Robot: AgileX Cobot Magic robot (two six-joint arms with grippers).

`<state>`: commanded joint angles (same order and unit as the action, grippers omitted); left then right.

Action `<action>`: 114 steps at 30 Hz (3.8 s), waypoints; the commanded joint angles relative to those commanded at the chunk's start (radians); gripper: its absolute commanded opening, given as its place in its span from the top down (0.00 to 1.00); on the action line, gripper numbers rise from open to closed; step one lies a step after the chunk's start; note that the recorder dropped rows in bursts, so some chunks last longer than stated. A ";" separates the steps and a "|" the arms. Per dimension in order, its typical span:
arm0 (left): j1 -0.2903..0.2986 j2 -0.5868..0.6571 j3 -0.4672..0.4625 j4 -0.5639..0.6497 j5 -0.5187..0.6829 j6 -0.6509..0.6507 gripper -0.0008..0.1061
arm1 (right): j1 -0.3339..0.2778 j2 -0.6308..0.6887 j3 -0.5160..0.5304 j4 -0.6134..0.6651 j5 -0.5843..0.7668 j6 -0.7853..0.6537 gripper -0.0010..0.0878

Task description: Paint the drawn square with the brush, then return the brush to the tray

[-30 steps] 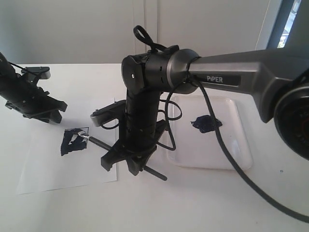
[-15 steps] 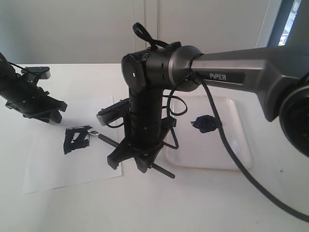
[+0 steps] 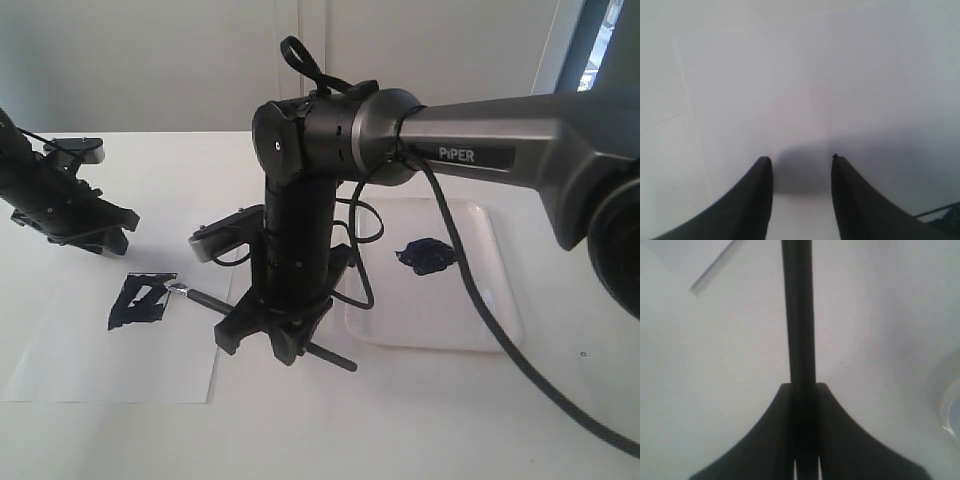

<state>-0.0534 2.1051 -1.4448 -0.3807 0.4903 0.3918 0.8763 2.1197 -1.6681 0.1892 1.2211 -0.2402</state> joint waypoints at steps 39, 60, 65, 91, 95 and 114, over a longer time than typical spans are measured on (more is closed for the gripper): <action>-0.002 0.013 -0.035 -0.029 0.185 0.000 0.58 | 0.054 -0.022 0.000 -0.011 -0.021 -0.022 0.99; -0.002 0.049 -0.035 -0.052 0.191 -0.005 0.58 | 0.122 0.022 0.000 0.002 -0.025 -0.068 0.99; -0.002 0.049 -0.035 -0.052 0.191 -0.005 0.58 | 0.139 0.020 0.000 0.000 -0.046 -0.069 0.99; 0.051 -0.119 -0.035 0.123 0.282 -0.139 0.58 | 0.139 -0.056 0.000 -0.056 -0.155 0.005 0.99; 0.061 -0.119 -0.035 0.264 0.355 -0.245 0.58 | 0.139 -0.056 0.000 -0.062 -0.138 0.014 0.99; 0.165 -0.121 -0.011 0.316 0.427 -0.318 0.58 | 0.139 -0.056 0.000 -0.060 -0.148 -0.005 0.99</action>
<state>0.1116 1.9846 -1.4559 -0.0651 0.9173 0.0742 1.0158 2.0638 -1.6681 0.1290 1.0735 -0.2449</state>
